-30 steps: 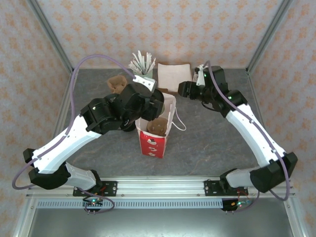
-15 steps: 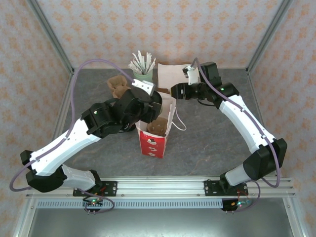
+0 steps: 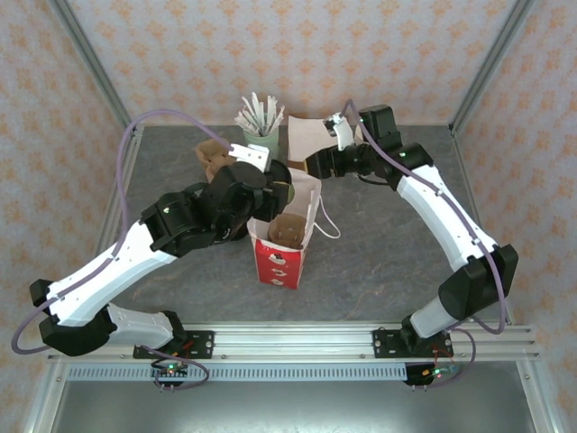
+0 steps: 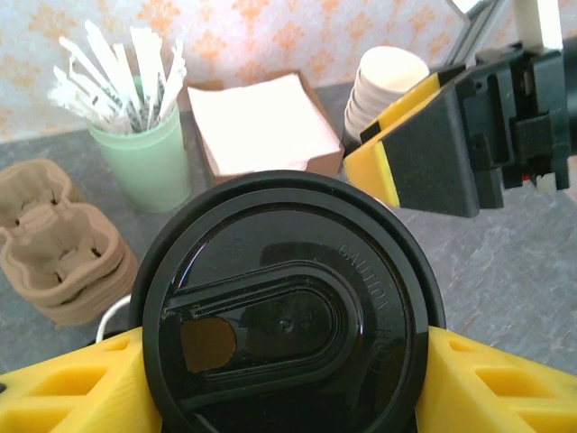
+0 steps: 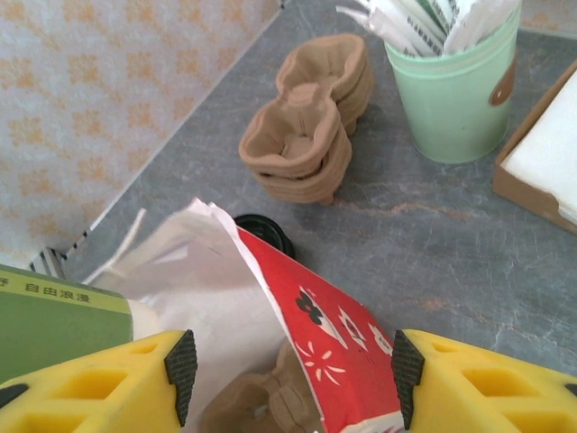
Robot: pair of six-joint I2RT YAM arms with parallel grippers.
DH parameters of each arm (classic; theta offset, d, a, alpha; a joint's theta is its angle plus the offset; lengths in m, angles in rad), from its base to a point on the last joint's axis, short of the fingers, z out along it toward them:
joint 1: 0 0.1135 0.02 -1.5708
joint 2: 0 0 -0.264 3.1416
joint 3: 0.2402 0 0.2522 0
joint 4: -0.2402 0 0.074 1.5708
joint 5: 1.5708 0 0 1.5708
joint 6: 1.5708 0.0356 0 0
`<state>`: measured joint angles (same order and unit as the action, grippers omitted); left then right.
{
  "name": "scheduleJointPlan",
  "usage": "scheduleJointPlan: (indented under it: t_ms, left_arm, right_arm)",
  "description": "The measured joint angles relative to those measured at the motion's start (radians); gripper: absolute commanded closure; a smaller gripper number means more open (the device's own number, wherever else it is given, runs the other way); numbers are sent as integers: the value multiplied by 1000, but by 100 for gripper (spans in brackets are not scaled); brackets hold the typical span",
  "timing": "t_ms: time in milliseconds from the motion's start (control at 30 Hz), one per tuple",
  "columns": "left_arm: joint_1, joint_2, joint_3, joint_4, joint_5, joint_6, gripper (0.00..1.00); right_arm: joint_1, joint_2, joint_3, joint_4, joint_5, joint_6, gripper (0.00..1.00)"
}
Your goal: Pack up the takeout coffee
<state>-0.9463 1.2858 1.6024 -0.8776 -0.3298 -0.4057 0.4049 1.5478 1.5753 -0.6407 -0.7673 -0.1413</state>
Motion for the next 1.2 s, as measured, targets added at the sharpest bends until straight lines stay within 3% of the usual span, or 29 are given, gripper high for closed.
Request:
scheduleJointPlan:
  t_ms: [467,567,733,800,1200]
  left_arm:
    - [0,31,-35,9,0,-58,35]
    - [0,35,-35,9,1,-58,36]
    - [0,37,-35,8,8,-58,36]
    - [0,37,-35,8,9,-57,36]
    - [0,35,-88,25,24,-38,36]
  right_arm:
    - [21,101,13,-41,-94,-131,42]
    - [34,117,13,-55,-112,-164,50]
    - [43,135,40,-90,-124,-215,84]
    - [43,137,60,-103,-126,-227,93]
    - [99,77,61,-73,-122,-256,98]
